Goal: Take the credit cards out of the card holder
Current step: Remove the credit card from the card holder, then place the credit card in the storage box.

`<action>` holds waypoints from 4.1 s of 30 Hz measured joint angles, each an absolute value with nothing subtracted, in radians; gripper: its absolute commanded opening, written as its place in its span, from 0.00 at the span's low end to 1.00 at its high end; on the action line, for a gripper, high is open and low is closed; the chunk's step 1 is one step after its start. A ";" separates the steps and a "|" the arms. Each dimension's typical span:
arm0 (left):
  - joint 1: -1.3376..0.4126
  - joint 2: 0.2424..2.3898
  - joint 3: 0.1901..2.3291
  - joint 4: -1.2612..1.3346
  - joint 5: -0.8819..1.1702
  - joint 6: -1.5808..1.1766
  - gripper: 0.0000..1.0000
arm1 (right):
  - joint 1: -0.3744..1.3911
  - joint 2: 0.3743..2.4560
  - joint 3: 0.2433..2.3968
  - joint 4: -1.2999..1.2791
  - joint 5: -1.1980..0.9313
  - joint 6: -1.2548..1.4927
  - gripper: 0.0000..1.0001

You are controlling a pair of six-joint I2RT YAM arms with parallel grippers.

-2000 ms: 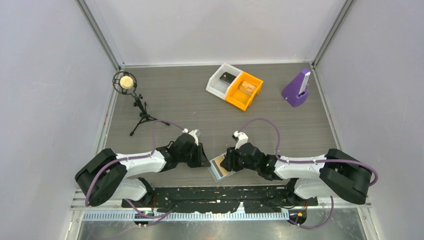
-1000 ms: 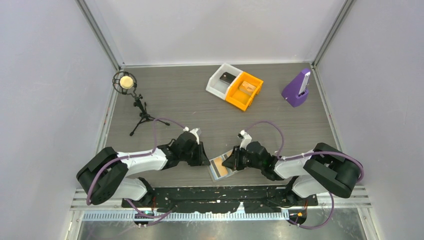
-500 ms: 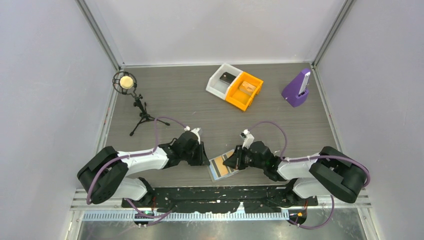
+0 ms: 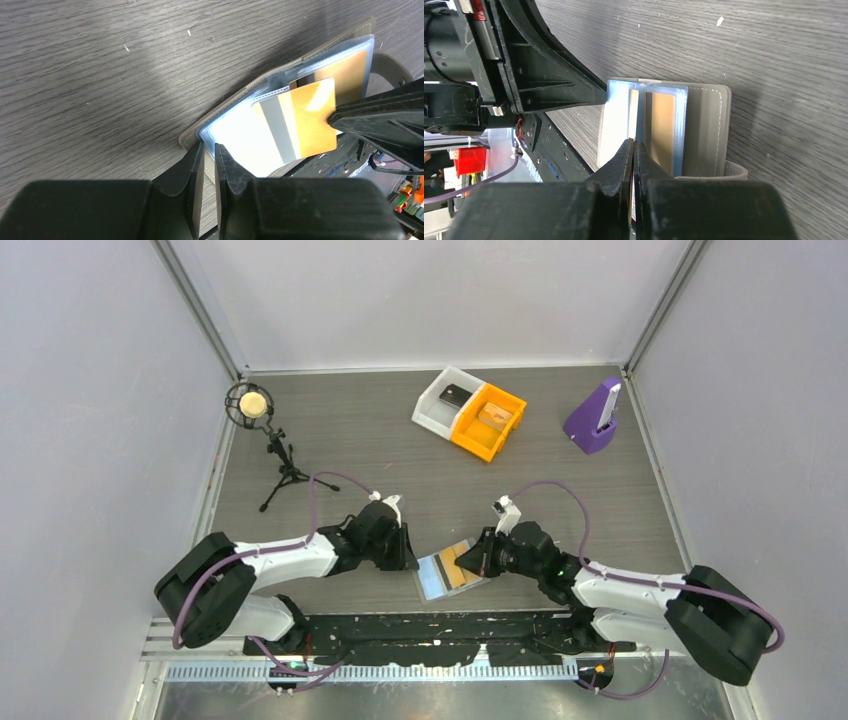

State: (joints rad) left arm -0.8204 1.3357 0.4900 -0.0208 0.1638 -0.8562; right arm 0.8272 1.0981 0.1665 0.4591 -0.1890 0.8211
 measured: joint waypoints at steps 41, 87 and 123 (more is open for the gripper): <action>-0.804 0.859 0.681 -0.279 0.142 -1.003 0.79 | 1.355 0.777 0.392 0.247 0.388 -0.354 0.05; -0.785 0.883 0.400 0.209 0.299 -1.016 0.00 | 1.556 0.567 0.366 0.116 0.587 0.002 0.56; -0.783 0.680 0.279 0.381 0.231 -1.050 0.00 | 0.957 0.633 0.146 0.505 -0.067 0.897 0.52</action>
State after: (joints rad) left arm -0.7830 0.6800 0.2794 0.3813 0.2306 -1.0496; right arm 0.9573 0.6327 0.1459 0.5045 -0.0666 0.8974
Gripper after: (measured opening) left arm 0.010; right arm 0.519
